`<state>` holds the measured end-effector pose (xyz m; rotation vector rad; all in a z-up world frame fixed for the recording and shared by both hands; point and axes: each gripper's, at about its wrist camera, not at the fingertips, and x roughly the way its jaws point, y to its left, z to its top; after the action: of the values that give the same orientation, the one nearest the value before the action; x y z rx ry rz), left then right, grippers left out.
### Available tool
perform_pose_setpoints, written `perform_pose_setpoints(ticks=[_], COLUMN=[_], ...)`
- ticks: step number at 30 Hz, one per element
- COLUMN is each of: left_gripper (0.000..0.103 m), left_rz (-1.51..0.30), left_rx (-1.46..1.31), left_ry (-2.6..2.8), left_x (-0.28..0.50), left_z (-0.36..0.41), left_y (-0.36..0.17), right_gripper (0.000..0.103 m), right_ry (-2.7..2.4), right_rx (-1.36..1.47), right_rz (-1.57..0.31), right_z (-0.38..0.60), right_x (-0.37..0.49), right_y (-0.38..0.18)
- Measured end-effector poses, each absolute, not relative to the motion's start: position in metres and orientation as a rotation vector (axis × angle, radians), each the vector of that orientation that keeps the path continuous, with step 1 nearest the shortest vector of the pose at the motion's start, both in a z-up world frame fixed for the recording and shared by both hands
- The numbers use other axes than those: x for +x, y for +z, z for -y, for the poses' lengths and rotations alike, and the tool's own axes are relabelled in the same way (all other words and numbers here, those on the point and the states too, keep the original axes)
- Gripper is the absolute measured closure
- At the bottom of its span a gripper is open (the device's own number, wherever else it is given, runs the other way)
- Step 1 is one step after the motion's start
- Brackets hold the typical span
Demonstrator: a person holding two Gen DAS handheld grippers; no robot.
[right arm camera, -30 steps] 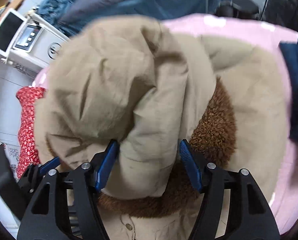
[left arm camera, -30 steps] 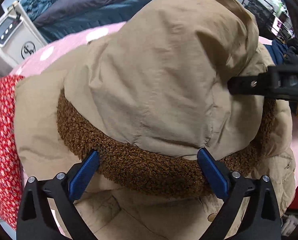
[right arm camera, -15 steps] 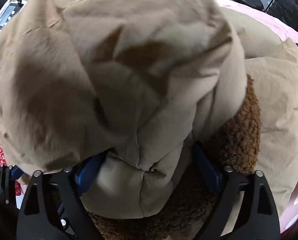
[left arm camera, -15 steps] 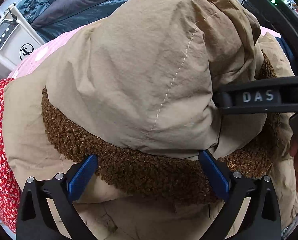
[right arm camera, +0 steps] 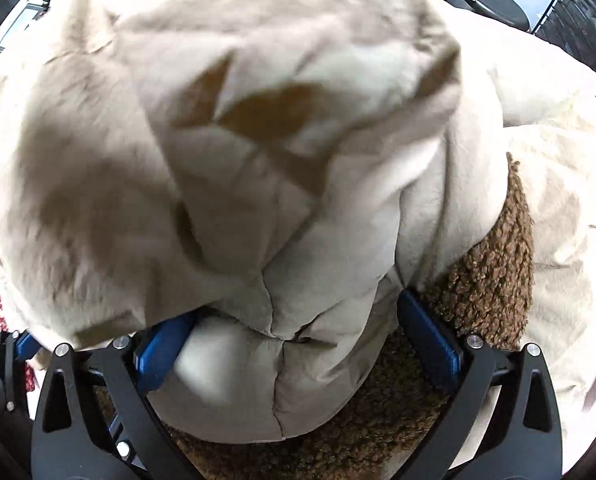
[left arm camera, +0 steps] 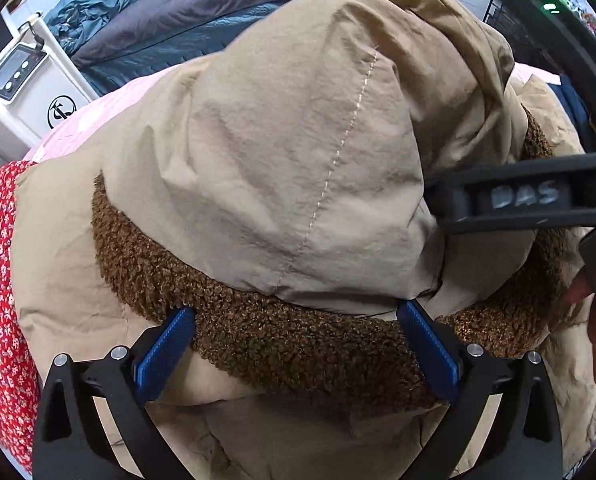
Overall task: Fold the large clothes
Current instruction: 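Fold the hood down over the folded sleeves with both tools, then grasp the jacket hem with both tools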
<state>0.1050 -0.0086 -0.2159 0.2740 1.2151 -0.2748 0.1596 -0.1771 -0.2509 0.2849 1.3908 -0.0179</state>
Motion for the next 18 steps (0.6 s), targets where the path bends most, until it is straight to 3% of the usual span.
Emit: perform_pose_setpoints(ticks=[10, 18], left_gripper=[0.006, 0.008], left_rz=[-1.174, -1.183], left_rx=[0.154, 0.242], left_ry=[-0.328, -0.282], left_x=[0.057, 0.008], left_z=[-0.029, -0.092], left_y=[-0.166, -0.162], right_gripper=[0.005, 0.005], right_ry=[0.084, -0.047], right_rx=[0.261, 0.442], right_rz=[-1.192, -1.234], right_z=[0.188, 0.254], right_x=[0.063, -0.036], right_y=[-0.179, -0.212])
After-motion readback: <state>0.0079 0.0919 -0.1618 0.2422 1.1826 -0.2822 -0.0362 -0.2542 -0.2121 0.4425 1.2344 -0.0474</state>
